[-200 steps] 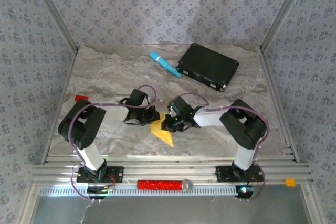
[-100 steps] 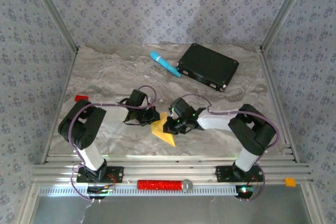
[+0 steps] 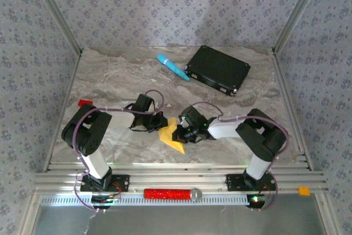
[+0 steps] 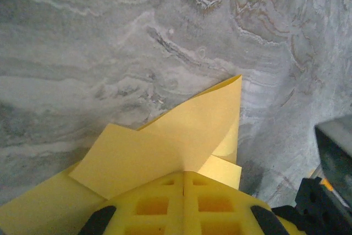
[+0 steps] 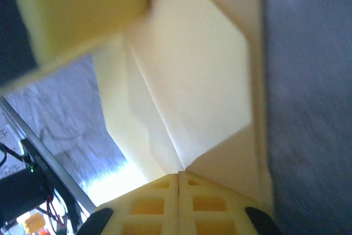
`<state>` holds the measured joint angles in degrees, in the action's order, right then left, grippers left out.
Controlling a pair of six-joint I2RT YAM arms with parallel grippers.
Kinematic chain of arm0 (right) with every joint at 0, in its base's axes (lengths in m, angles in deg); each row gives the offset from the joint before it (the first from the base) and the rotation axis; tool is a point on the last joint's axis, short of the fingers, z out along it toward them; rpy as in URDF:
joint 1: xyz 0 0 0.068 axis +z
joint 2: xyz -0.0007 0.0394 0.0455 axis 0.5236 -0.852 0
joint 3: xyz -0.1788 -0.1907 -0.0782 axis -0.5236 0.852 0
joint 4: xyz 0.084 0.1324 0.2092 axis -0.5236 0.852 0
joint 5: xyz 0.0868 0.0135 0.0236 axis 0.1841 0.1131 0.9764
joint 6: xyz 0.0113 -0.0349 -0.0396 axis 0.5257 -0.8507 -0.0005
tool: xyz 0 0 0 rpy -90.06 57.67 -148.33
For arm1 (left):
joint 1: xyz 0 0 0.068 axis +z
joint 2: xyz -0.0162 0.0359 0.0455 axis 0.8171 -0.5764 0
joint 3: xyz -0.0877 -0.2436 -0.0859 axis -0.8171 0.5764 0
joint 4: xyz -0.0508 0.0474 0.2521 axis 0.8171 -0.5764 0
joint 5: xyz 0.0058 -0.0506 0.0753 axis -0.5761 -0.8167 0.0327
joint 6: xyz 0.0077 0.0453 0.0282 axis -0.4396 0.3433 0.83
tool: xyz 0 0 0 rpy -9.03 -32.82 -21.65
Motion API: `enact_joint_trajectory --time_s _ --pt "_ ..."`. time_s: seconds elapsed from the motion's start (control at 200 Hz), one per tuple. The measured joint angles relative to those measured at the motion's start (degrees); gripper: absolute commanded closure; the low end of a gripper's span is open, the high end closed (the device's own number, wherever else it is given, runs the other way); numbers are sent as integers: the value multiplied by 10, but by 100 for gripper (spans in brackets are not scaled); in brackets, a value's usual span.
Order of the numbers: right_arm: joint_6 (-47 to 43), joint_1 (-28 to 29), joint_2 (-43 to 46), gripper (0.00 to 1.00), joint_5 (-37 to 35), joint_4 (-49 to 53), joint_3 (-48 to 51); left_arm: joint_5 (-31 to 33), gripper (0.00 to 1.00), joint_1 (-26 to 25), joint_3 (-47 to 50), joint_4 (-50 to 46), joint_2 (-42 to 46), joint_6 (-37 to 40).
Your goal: Fold a paper plane with a square sheet of paper (pick it up from the middle)
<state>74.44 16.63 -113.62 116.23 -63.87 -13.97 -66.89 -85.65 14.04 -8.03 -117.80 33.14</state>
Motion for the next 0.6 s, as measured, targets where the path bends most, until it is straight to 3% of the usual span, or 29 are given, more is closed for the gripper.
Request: enact_joint_trajectory --time_s 0.36,0.6 --pt "18 14 122 99 -1 5 122 -10 100 5 4 8 -3 -1" --pt "50 23 167 69 -11 43 130 -13 100 6 6 14 -3 -13"
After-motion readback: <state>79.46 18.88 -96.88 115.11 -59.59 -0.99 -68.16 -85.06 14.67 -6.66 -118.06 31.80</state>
